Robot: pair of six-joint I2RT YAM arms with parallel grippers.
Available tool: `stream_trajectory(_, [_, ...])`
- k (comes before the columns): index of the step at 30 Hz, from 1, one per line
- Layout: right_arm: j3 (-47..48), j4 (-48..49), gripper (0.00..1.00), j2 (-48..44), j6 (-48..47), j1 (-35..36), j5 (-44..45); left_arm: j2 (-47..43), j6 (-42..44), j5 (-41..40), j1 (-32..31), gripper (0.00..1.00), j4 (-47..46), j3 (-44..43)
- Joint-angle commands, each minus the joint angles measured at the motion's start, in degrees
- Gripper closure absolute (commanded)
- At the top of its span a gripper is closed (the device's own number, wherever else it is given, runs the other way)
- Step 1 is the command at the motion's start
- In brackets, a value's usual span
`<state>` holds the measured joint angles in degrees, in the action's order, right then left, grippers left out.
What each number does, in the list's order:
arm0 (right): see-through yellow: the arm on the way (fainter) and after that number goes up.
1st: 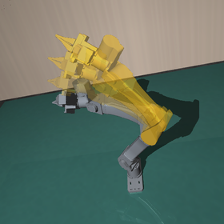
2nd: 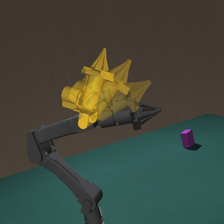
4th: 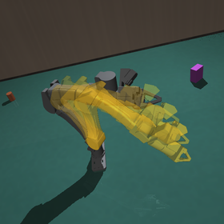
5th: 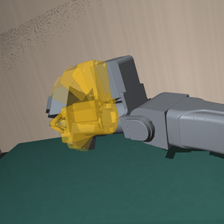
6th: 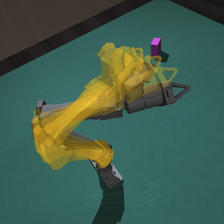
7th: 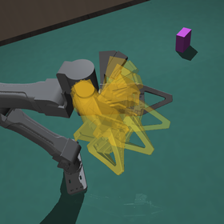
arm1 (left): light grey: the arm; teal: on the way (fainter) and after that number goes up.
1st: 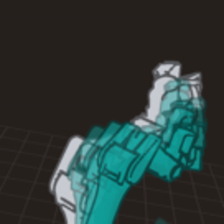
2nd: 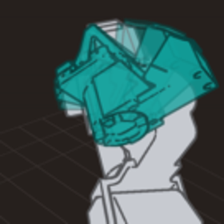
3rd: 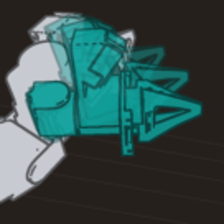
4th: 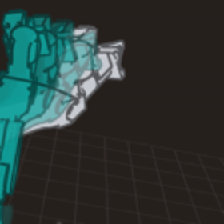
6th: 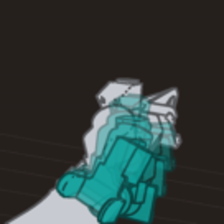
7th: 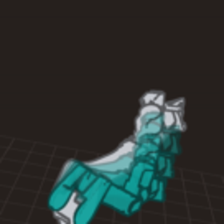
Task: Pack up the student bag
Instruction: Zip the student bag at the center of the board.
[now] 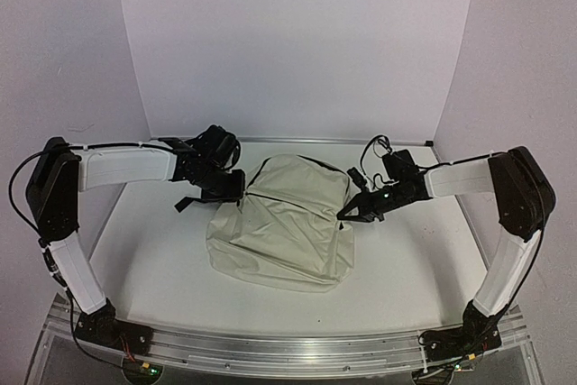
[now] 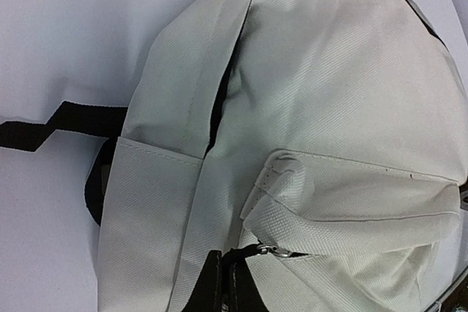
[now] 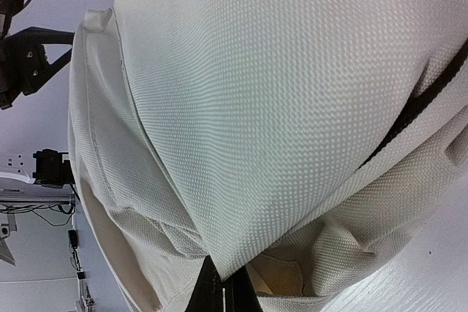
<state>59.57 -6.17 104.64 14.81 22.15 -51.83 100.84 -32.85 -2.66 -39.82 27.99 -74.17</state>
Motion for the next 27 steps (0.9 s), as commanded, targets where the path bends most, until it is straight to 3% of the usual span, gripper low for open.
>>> stream_trajectory(1, [-0.88,-4.22,1.00,-1.19,1.37,-0.02,-1.03,4.36,2.26,-4.07,4.19,1.00,-0.44,-3.28])
stream_trajectory(3, [-1.18,-4.22,1.00,-1.70,0.60,3.14,-1.15,6.57,3.45,-3.40,4.74,1.00,-0.81,-6.51])
stream_trajectory(5, [-0.87,-4.35,0.92,-2.12,0.57,5.40,-1.82,8.09,3.96,-3.39,5.21,0.96,0.81,-10.28])
stream_trajectory(7, [0.86,-4.52,0.67,-2.34,1.26,5.40,-2.41,7.10,3.73,-3.29,5.28,0.79,1.38,-11.16])
stream_trajectory(10, [4.71,-9.50,0.40,-4.25,-2.53,2.94,-3.02,0.59,1.76,-1.84,5.25,0.53,-0.64,-5.79])
stream_trajectory(12, [8.32,-13.27,0.22,-5.46,-5.99,1.03,-2.51,-3.97,-0.11,-1.69,5.18,0.43,-0.84,-1.99])
stream_trajectory(13, [10.23,-14.58,0.18,-5.56,-7.18,0.36,-1.64,-6.99,-1.09,-1.69,4.97,0.39,-0.99,0.16])
stream_trajectory(19, [24.33,-17.10,0.04,0.47,-10.53,-2.09,9.33,-19.12,-9.27,-7.75,-1.46,0.14,1.11,11.05])
stream_trajectory(22, [32.31,-17.21,0.02,6.90,-11.53,-2.19,14.11,-22.19,-15.90,-9.86,-5.66,0.03,1.55,15.38])
stream_trajectory(27, [44.13,-17.89,0.02,18.10,-11.63,-2.27,17.25,-22.63,-25.29,-11.39,-11.08,0.00,0.80,20.51])
